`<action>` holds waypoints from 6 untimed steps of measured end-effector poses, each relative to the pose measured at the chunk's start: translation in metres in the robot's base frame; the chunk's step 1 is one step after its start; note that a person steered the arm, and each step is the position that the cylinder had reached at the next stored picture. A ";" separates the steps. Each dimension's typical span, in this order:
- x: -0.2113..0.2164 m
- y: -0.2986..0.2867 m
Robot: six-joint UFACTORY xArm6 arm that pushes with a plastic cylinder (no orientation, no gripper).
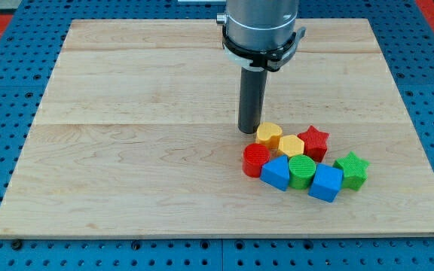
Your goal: Point at bottom right
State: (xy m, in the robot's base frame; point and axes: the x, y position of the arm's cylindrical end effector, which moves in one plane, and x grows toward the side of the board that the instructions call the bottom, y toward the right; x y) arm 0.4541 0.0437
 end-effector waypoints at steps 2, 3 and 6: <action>0.000 0.003; -0.003 0.002; -0.062 0.135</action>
